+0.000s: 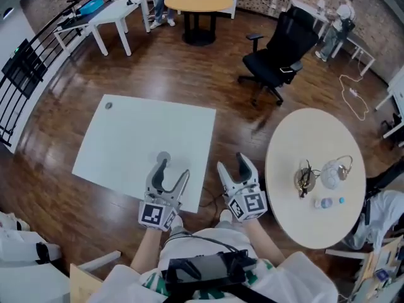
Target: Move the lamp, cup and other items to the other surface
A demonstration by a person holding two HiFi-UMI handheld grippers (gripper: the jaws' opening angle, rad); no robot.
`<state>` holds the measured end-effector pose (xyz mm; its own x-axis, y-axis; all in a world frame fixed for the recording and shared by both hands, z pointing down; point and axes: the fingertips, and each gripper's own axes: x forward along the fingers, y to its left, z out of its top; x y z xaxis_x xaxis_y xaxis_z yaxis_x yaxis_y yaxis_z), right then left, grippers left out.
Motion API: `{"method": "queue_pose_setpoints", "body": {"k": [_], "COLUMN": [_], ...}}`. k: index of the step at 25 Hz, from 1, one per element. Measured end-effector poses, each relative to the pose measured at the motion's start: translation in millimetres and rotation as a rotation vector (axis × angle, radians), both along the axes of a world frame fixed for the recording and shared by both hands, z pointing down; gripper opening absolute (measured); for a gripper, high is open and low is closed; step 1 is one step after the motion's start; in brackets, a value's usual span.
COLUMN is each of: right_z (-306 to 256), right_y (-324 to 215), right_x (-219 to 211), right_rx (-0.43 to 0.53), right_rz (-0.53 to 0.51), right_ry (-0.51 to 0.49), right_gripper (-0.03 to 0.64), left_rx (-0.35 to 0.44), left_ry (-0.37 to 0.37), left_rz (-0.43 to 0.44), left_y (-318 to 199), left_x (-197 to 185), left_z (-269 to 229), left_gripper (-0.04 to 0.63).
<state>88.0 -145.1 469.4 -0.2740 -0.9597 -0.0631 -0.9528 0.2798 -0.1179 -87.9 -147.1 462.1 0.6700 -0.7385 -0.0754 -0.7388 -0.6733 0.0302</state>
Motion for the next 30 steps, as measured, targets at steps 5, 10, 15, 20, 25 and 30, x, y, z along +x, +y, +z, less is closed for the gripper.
{"method": "queue_pose_setpoints", "body": {"k": [5, 10, 15, 20, 25, 30], "right_z": [16.4, 45.3, 123.7, 200.8, 261.7, 301.0], "right_y": [-10.7, -24.9, -38.3, -66.9, -94.4, -125.4], "right_x": [-94.7, -137.9, -175.2, -215.1, -245.8, -257.7], "right_rx": [-0.026, -0.091, -0.272, -0.431, -0.499, -0.574], "right_rz": [-0.275, -0.343, -0.425, -0.490, -0.478, -0.432], "right_ry": [0.039, 0.016, 0.102, 0.042, 0.238, 0.309], "right_gripper": [0.448, 0.446, 0.446, 0.543, 0.551, 0.530], "left_rx": [0.007, -0.038, -0.079, -0.133, -0.158, -0.165], "left_ry": [0.006, 0.056, 0.030, 0.009, 0.006, -0.003], "left_rz": [-0.104, -0.221, -0.291, -0.362, -0.397, -0.431], "left_y": [6.7, 4.8, 12.5, 14.7, 21.2, 27.1], "left_x": [-64.2, -119.5, -155.7, -183.8, -201.1, -212.8], "left_z": [-2.7, 7.8, 26.7, 45.3, 53.2, 50.8], "left_gripper": [0.293, 0.295, 0.295, 0.295, 0.295, 0.295]}}
